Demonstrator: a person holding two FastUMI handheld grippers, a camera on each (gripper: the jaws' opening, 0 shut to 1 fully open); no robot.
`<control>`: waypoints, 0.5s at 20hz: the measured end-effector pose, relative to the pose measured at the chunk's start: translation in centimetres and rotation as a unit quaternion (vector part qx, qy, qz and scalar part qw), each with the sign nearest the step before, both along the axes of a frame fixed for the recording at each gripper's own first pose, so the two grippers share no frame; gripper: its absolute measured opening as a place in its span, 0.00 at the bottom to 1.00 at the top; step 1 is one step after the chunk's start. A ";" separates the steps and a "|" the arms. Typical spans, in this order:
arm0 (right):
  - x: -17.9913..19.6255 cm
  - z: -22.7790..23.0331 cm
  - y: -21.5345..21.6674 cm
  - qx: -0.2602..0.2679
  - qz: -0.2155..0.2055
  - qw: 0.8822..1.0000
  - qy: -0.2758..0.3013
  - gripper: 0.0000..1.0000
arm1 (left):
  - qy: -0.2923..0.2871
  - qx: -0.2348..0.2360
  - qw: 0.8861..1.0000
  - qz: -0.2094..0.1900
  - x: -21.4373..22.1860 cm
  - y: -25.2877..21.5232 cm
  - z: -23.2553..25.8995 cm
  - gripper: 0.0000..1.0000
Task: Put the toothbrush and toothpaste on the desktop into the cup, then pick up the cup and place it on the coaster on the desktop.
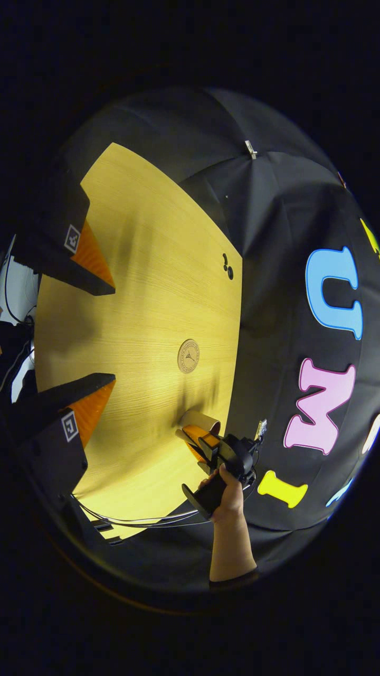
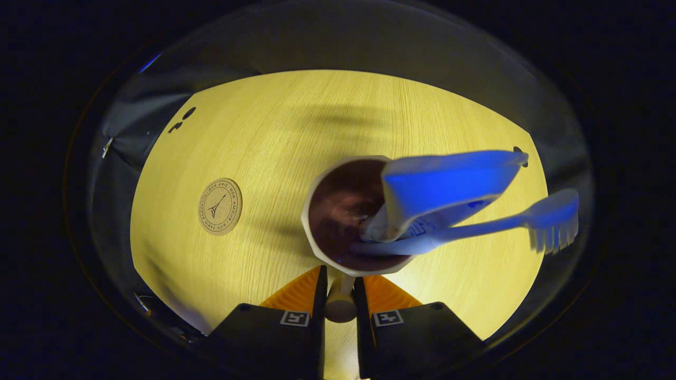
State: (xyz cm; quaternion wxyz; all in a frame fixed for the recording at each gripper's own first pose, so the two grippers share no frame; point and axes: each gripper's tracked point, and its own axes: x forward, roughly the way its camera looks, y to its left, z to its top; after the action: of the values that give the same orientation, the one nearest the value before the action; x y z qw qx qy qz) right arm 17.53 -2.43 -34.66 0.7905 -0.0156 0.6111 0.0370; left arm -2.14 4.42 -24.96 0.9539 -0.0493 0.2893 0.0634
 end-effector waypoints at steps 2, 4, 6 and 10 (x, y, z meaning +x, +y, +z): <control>0.1 0.1 -0.1 -0.004 0.006 1.000 -0.010 0.28 | -0.001 0.008 1.000 -0.003 0.0 0.2 0.0 0.92; 0.2 0.1 -0.1 -0.011 0.016 1.000 -0.020 0.24 | 0.001 0.007 1.000 -0.006 -0.3 0.0 -0.1 0.92; -0.1 0.4 0.3 -0.006 0.025 0.999 -0.021 0.22 | 0.006 0.002 1.000 -0.006 -0.4 -0.1 -0.4 0.92; -0.2 0.6 0.8 -0.004 0.041 0.999 -0.026 0.22 | 0.013 0.001 1.000 -0.010 -0.7 -0.4 -0.8 0.92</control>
State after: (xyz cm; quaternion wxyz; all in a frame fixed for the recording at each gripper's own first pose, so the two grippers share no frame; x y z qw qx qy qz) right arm 17.31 -1.62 -34.07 0.8039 -0.0447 0.5893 0.0669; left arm -2.82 4.03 -25.76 0.9508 -0.0444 0.3017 0.0549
